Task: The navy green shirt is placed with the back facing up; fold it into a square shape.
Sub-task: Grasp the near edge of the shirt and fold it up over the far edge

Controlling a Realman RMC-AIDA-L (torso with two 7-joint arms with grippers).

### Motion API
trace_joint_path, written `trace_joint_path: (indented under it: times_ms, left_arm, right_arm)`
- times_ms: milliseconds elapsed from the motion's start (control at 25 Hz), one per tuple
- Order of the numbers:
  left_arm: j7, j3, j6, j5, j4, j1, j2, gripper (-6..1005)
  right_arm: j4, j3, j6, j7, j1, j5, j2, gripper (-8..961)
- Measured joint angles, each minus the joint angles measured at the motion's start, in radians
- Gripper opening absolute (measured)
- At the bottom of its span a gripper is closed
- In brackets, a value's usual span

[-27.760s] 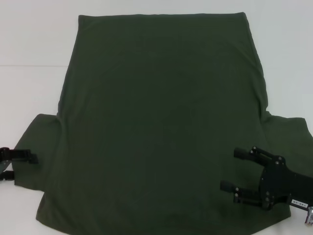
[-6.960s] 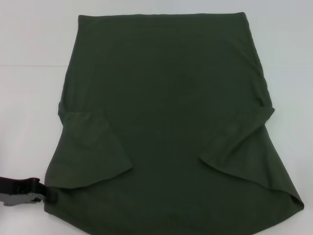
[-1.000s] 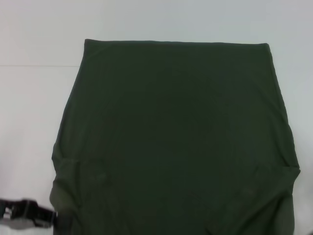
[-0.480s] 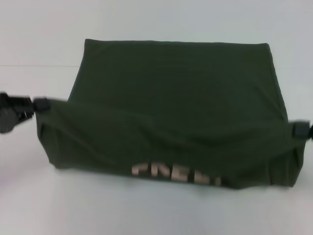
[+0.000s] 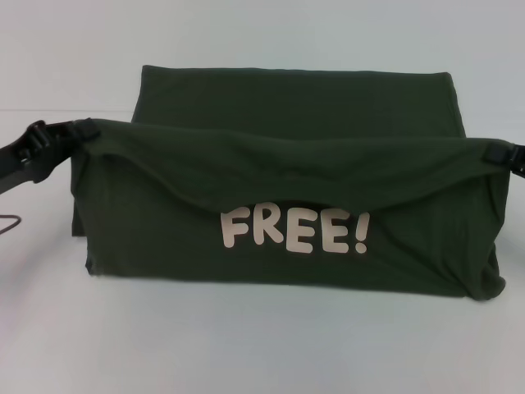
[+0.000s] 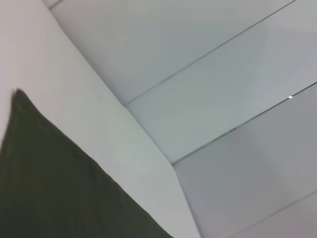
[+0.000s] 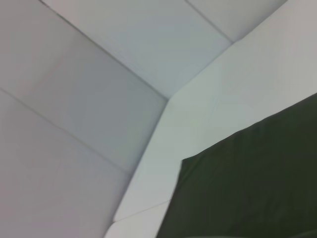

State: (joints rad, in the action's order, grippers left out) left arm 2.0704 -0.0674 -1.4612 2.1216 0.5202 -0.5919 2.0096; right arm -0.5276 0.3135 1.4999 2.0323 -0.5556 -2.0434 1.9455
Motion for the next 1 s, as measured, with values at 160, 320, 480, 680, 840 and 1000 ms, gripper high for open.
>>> trace_joint_path:
  times_ms: [160,320,480,680,840,1000]
  left_arm:
    - [-0.074,-0.005,0.070,-0.006,-0.009,-0.025,0.027,27]
    - [-0.105,-0.015,0.117,-0.007,-0.010,-0.048,0.039,28]
    - [-0.139,-0.028,0.167,-0.007,-0.014,-0.075,0.048,28]
    - [-0.143,-0.043,0.219,-0.008,-0.018,-0.099,0.050,27]
    - [-0.144,-0.051,0.231,-0.008,-0.021,-0.108,0.050,27]
    - [-0.145,-0.075,0.272,-0.008,-0.044,-0.117,0.052,27]
  right_arm:
    - [0.000,0.001,-0.073,-0.039,-0.019,0.001,0.019,57]
    - [0.005,0.005,-0.121,-0.048,-0.041,0.001,0.025,56]
    - [0.010,0.023,-0.157,-0.049,-0.060,0.000,0.027,56]
    - [0.011,0.042,-0.164,-0.049,-0.079,0.000,0.031,56]
    - [0.011,0.066,-0.163,-0.043,-0.084,-0.001,0.032,56]
    - [0.012,0.070,-0.200,-0.041,-0.074,-0.002,0.031,56]
